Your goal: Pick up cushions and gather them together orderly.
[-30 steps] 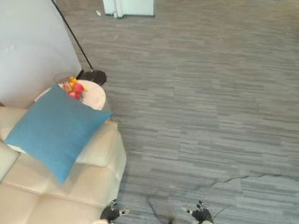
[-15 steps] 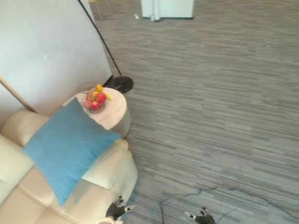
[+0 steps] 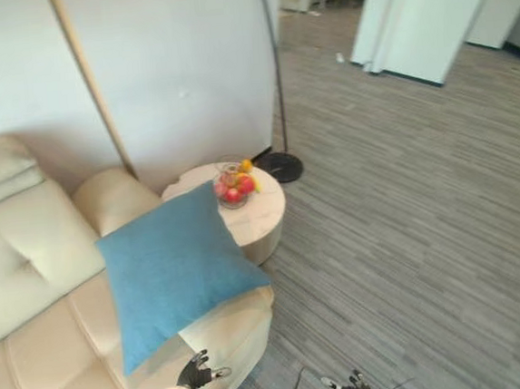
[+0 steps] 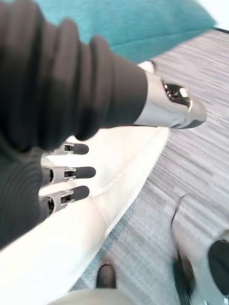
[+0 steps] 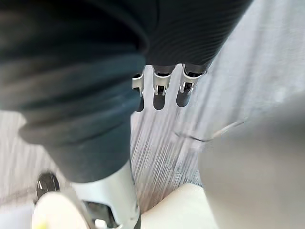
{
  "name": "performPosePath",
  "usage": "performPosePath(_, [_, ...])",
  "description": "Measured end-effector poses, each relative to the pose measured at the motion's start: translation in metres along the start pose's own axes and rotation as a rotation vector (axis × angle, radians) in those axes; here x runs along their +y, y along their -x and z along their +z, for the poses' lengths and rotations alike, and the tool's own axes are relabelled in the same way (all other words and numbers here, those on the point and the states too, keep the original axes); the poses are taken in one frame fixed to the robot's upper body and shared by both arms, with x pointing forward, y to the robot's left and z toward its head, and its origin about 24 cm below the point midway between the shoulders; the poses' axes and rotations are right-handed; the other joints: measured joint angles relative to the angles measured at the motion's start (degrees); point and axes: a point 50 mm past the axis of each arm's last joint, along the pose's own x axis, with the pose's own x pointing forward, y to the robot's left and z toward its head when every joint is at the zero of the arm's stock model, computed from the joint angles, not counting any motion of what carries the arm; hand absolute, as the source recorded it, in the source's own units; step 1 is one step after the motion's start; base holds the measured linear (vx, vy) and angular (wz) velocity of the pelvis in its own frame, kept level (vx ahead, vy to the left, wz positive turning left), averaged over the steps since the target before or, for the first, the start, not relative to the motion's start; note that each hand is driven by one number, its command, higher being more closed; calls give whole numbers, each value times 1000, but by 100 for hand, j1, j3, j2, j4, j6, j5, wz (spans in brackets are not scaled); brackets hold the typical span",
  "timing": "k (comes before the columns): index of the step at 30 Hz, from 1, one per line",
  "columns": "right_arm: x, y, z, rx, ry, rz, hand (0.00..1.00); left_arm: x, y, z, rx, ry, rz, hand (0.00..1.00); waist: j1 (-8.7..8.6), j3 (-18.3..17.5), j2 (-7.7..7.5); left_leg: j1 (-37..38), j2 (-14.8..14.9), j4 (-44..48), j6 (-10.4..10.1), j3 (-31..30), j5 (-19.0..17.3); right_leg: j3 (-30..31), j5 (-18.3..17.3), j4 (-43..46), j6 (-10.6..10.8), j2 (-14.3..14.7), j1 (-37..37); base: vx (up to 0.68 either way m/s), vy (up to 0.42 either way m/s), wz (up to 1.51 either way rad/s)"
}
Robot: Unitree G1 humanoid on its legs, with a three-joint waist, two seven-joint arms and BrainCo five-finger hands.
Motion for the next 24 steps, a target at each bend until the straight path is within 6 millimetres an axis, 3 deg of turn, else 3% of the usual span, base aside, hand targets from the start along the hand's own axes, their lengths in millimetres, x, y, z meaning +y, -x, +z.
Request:
performPosePath(1, [0, 0, 1, -2, 3, 2, 0, 0, -1, 2, -4, 10, 3, 0, 0, 7, 9, -19, 17, 97, -44, -145, -57, 231, 95, -178, 1, 91, -9, 418, -347, 140])
performPosePath(2, [1, 0, 0, -1, 6, 5, 0, -2, -1, 4, -10, 26, 5, 0, -2, -2, -13, -112, -6, 358, -216, -440, -229, 654, 375, -627, -13, 159, 61, 341, -320, 124])
performPosePath(3, [4, 1, -3, 6, 12, 15, 0, -1, -2, 6, -17, 25, 5, 0, -1, -24, -115, -219, -118, 630, -315, -598, -424, 867, 661, -1022, 19, 63, 185, 381, -414, 152])
performPosePath(4, [3, 0, 1, -5, 5, 11, 0, -5, -3, 6, -14, 38, 0, 0, -4, 28, 11, -213, 5, 871, -416, -692, -607, 458, 889, -859, -13, 66, 306, 228, -278, 119])
performPosePath(7, [-8, -1, 4, -9, 10, -13, 0, -11, -1, 2, -4, 72, -7, 0, -11, -110, 231, -183, 388, 685, -620, -408, -483, -246, 660, -886, -261, 138, 525, 296, -297, 126])
performPosePath(9, [-5, -2, 7, -18, 11, -6, 0, -6, -1, 1, -1, 81, 10, 0, 30, -110, 230, -169, 538, 391, -794, -315, -307, -547, 613, -890, -338, 159, 569, 140, -221, 71])
performPosePath(11, [-2, -3, 9, -23, 9, 1, 0, -5, 1, -3, 8, 88, 17, 0, 23, -112, 237, -187, 606, 231, -843, -289, -165, -799, 587, -899, -381, 148, 616, 79, -184, 74])
performPosePath(13, [2, -4, 10, -26, 2, 8, 0, -4, 1, -4, 10, 90, 19, 0, 24, -97, 207, -242, 634, 125, -837, -118, -13, -1053, 568, -922, -411, 58, 647, 19, -96, 77])
performPosePath(17, [4, -3, 9, -24, -18, 6, 0, -2, 0, -2, 6, 74, 21, 0, -85, -90, 81, -409, 864, 94, -506, 1887, 201, -1812, 506, -1076, -422, -345, 807, -81, 2, 100])
performPosePath(18, [2, -3, 9, -26, -25, 0, 0, 0, 1, -4, 9, 54, 20, 0, -81, -97, 57, -416, 847, 59, -577, 2034, 286, -1915, 481, -1075, -369, -441, 841, -115, 66, 62])
performPosePath(24, [-2, 5, 18, -124, -77, -15, 0, 27, 6, -9, 5, -28, 71, 0, -126, -438, -2, -339, 489, -938, -532, 1861, 769, -1833, 702, -1681, -72, -545, 887, -32, 96, 22])
